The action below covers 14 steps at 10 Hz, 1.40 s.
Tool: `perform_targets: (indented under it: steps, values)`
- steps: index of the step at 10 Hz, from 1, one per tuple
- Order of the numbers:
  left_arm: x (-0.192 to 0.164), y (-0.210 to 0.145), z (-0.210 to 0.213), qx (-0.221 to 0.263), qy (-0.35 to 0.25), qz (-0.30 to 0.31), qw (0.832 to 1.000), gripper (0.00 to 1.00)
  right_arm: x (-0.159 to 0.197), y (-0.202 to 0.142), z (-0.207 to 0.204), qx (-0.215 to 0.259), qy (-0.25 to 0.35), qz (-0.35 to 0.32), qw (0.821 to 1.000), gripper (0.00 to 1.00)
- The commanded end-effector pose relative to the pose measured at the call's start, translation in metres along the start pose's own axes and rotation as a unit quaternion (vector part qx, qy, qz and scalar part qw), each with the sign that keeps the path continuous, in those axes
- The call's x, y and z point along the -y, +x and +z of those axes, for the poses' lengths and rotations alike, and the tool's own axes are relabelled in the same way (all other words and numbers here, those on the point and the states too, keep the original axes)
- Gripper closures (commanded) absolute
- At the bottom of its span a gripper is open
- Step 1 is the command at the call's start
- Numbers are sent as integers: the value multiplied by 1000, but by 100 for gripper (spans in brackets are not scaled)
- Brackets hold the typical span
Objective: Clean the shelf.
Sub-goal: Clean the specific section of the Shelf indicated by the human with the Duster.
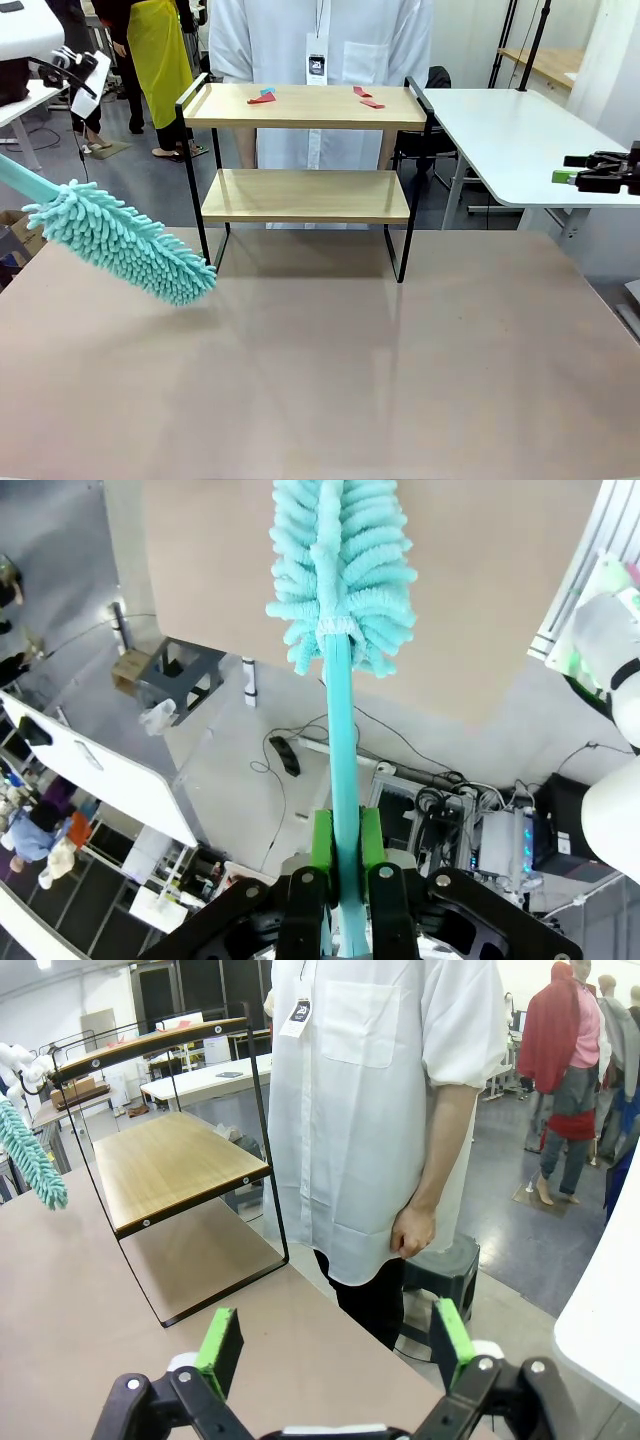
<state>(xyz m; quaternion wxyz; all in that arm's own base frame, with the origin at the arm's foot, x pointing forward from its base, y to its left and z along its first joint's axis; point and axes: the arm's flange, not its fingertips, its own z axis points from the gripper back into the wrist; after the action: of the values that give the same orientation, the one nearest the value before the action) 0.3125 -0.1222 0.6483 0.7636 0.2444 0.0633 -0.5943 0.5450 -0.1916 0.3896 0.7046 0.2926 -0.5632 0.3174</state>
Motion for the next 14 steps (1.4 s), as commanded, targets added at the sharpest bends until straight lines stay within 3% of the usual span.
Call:
perform_targets:
  steps: [1, 14]
  values:
    - [2, 1, 0, 0, -1, -10, 1000, 87, -1, 3, -1, 2, 1, 3, 1000, 0]
    - [0, 0, 0, 0, 0, 0, 1000, 87, -1, 3, -1, 2, 1, 3, 1000, 0]
